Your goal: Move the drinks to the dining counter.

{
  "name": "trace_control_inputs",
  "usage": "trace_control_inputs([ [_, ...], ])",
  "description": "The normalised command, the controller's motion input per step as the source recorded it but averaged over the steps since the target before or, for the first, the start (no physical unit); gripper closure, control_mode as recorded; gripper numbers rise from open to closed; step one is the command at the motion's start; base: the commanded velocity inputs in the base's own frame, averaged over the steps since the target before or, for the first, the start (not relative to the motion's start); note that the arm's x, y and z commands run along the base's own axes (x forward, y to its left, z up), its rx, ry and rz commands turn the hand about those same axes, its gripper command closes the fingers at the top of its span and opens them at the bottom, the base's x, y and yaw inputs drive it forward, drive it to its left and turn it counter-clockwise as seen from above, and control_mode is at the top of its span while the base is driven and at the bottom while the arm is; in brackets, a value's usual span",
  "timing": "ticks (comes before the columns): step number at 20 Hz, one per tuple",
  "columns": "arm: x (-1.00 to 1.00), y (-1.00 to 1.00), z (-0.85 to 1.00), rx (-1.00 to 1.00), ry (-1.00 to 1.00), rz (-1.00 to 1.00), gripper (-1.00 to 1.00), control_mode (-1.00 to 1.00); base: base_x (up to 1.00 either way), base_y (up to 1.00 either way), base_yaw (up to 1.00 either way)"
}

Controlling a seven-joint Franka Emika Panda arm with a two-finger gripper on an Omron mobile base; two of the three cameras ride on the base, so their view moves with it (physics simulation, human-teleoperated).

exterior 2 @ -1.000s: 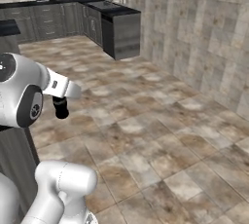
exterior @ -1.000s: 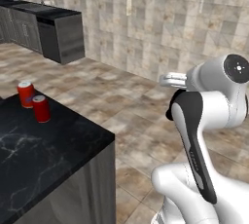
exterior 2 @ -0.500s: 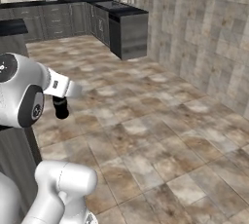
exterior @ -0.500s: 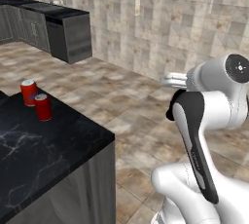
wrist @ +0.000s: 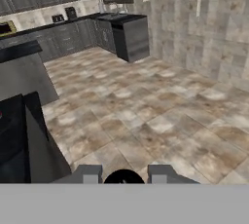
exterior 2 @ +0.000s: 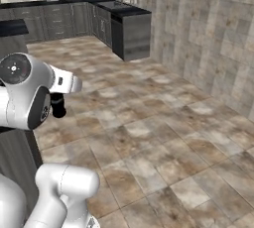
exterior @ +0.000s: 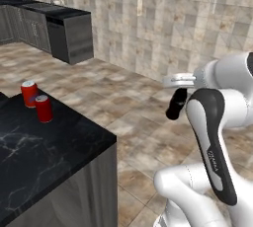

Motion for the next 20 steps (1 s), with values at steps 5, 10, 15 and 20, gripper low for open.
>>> trace_control_inputs([
  [5,-0.15,0.31,0.4,-0.09,-0.02,0.08,1.0,-1.0,0.0,0.0,0.0],
  [10,-0.53,0.21,0.53,-0.12,0.01,0.0,1.0,-1.0,0.0,0.0,0.0],
  [15,-0.73,0.36,0.46,-0.06,0.06,0.01,1.0,-1.0,0.0,0.0,0.0],
  [20,-0.57,0.35,0.5,-0.01,0.07,0.01,1.0,-1.0,0.0,0.0,0.0],
])
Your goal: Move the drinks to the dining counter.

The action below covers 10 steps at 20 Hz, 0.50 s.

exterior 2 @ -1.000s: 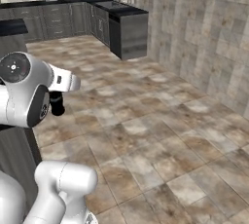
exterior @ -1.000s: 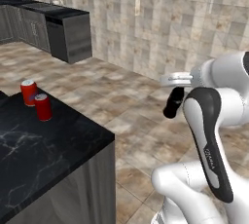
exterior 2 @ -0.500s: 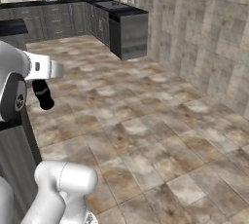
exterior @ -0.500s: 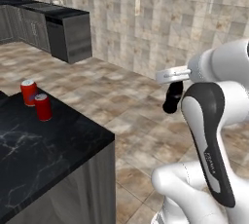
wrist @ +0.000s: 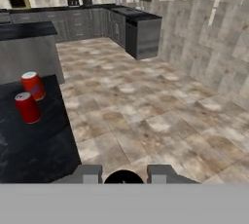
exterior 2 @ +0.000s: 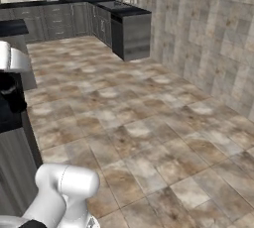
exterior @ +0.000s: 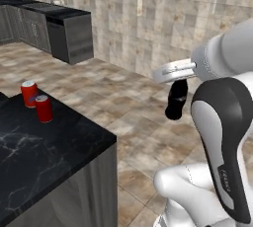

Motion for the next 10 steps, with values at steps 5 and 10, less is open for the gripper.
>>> trace_control_inputs([
  [5,-0.42,0.43,0.07,0.0,0.0,0.01,1.0,-1.0,0.0,0.0,0.0],
  [10,-0.17,0.48,-0.05,0.0,-0.01,0.01,1.0,-1.0,0.0,0.0,0.0],
])
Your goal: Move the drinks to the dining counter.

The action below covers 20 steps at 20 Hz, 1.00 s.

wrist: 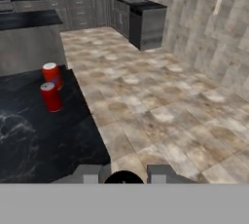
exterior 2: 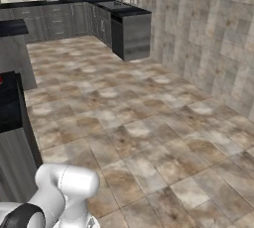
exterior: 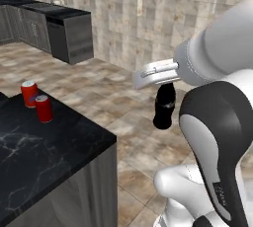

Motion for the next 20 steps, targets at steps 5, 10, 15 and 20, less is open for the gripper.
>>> trace_control_inputs([
  [5,-0.03,0.5,-0.16,0.0,-0.07,0.0,1.0,-1.0,0.0,0.0,0.0],
  [10,0.0,0.5,-0.15,0.0,-0.02,0.0,1.0,-1.0,0.0,0.0,0.0],
  [15,0.03,0.29,-0.22,0.01,0.0,0.0,1.0,-1.0,0.0,0.0,0.0],
  [20,0.15,0.11,-0.24,0.03,0.0,0.01,1.0,-1.0,0.0,0.0,0.0],
])
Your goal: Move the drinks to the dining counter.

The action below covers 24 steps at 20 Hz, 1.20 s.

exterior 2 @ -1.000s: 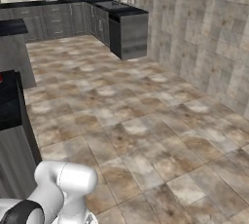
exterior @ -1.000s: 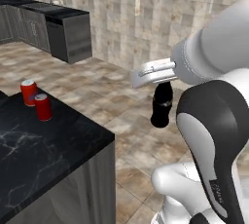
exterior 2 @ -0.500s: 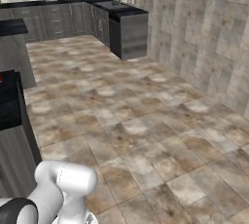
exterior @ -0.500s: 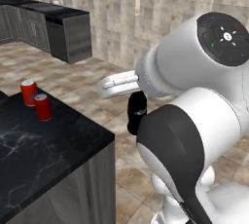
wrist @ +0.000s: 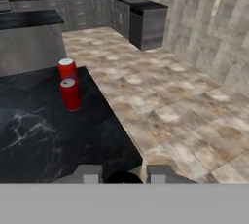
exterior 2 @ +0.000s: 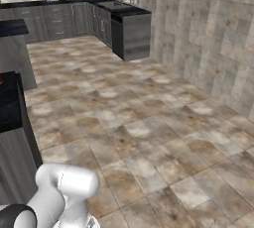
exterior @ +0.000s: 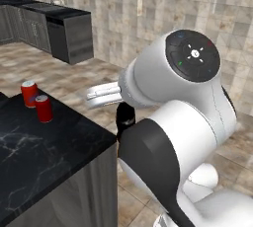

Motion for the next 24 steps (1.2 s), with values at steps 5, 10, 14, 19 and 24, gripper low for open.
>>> trace_control_inputs([
  [5,0.16,0.1,-0.14,0.01,0.0,0.02,1.0,-1.0,0.0,0.0,0.0],
  [10,0.25,0.17,-0.13,0.0,0.0,0.01,1.0,-1.0,0.0,0.0,0.0],
  [14,0.29,0.16,-0.09,0.0,0.0,0.0,1.0,-1.0,0.0,0.0,0.0],
  [19,0.24,0.08,-0.09,0.02,0.0,0.0,1.0,-1.0,0.0,0.0,0.0],
  [24,0.25,0.08,-0.22,0.07,0.0,0.0,1.0,-1.0,0.0,0.0,0.0],
])
